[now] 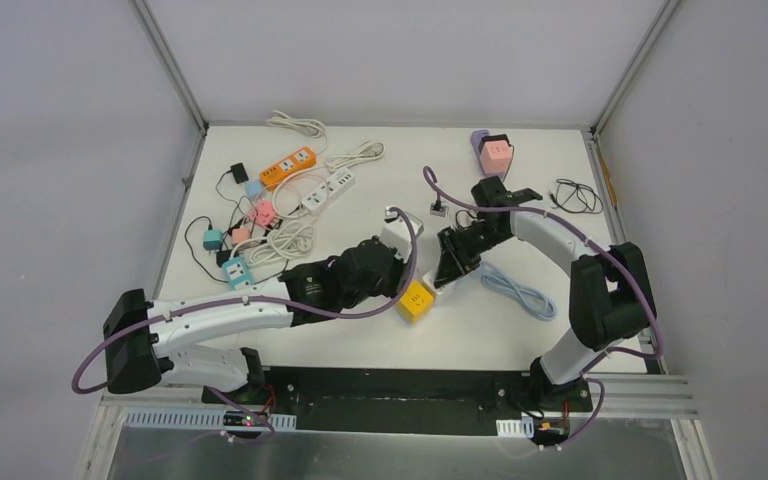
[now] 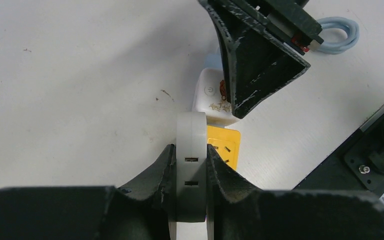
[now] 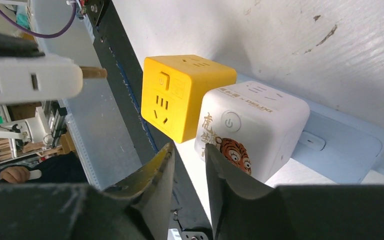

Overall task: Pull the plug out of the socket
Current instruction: Remove the plug from the socket, then place the plug at the center of the board.

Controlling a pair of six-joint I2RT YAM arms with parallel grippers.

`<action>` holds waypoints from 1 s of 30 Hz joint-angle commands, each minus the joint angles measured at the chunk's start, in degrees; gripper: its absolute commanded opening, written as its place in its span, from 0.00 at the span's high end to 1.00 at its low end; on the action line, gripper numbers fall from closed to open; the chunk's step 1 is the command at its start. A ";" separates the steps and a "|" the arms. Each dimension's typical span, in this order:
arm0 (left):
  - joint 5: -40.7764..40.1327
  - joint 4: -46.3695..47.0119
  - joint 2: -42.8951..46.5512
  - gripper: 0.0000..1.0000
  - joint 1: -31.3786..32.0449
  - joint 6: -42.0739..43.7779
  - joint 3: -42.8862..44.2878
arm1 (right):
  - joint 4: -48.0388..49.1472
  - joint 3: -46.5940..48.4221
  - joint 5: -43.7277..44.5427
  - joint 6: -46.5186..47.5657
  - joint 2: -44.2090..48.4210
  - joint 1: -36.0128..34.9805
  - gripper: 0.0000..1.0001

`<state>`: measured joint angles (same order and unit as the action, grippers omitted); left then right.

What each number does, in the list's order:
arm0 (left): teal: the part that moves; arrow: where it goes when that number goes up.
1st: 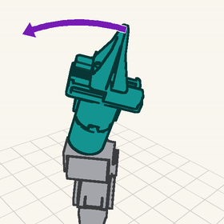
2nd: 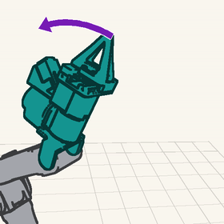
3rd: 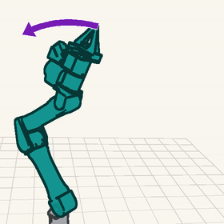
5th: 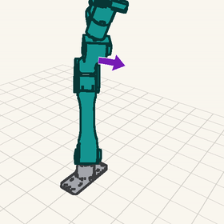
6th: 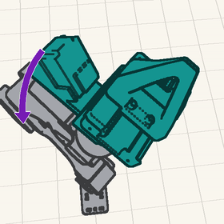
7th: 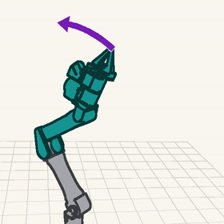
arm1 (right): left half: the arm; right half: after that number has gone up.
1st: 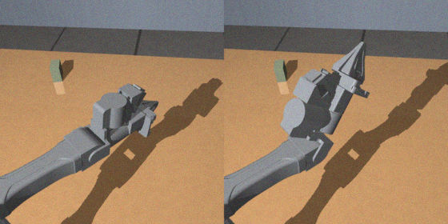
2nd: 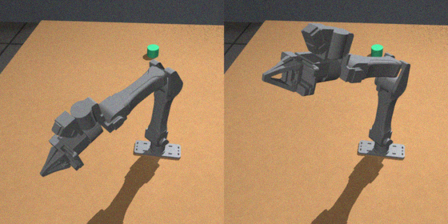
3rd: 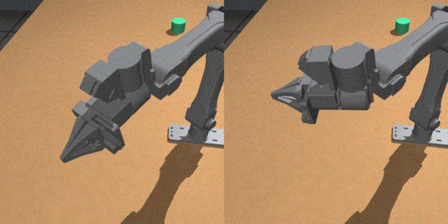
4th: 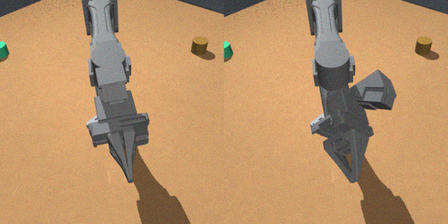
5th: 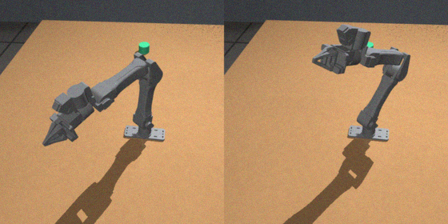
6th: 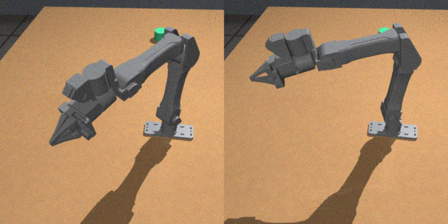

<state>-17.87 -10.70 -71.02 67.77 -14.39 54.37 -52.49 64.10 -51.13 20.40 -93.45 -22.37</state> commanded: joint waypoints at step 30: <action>-9.80 -19.31 19.33 1.00 -11.15 -23.62 -13.35 | -13.36 2.19 -11.37 21.31 3.24 11.56 0.61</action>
<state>-25.71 -27.68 -52.88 57.87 -34.15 42.59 -65.89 65.54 -60.49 39.57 -92.62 -11.57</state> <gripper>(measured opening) 0.190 0.391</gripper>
